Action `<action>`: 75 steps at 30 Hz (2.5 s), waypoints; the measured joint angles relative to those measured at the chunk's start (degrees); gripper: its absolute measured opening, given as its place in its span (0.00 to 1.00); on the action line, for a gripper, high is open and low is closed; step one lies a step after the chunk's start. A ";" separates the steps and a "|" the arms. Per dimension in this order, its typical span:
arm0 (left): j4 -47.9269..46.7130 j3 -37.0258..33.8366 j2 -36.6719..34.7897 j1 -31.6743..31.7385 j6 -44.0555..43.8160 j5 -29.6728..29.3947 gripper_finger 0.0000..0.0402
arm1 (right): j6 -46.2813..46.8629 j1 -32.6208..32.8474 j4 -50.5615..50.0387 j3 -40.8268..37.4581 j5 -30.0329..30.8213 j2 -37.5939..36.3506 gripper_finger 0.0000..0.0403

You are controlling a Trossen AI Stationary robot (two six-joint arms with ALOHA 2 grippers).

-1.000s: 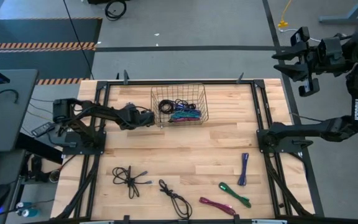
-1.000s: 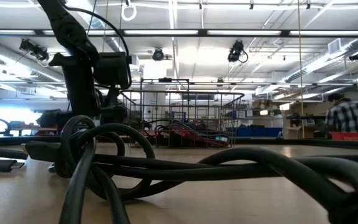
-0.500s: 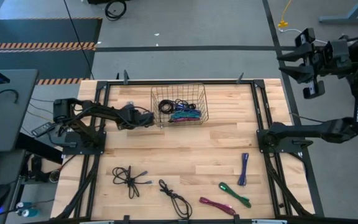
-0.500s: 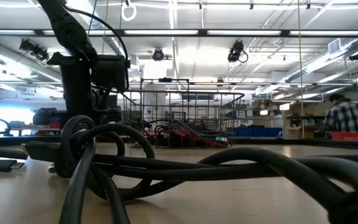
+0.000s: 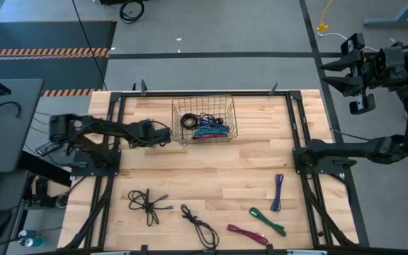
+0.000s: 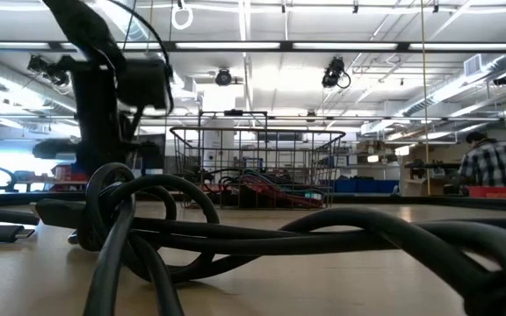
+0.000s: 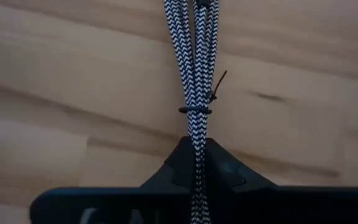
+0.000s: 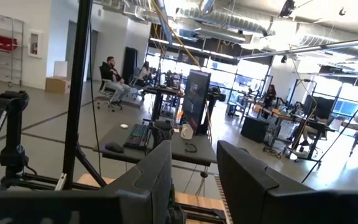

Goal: Pick and place USB-C Cables
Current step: Put the white charger cable into the wire basket

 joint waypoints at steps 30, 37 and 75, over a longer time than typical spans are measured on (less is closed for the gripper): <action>-14.99 59.43 -21.76 -0.02 70.78 -2.25 0.04 | 6.16 0.02 -0.24 0.00 0.04 0.02 0.33; -24.30 87.79 -3.75 0.00 83.99 4.78 0.04 | 6.45 0.02 -0.18 0.00 0.04 0.02 0.33; -41.99 84.48 42.36 6.36 101.37 31.68 0.04 | 9.30 0.02 -1.42 0.00 -0.66 0.04 0.33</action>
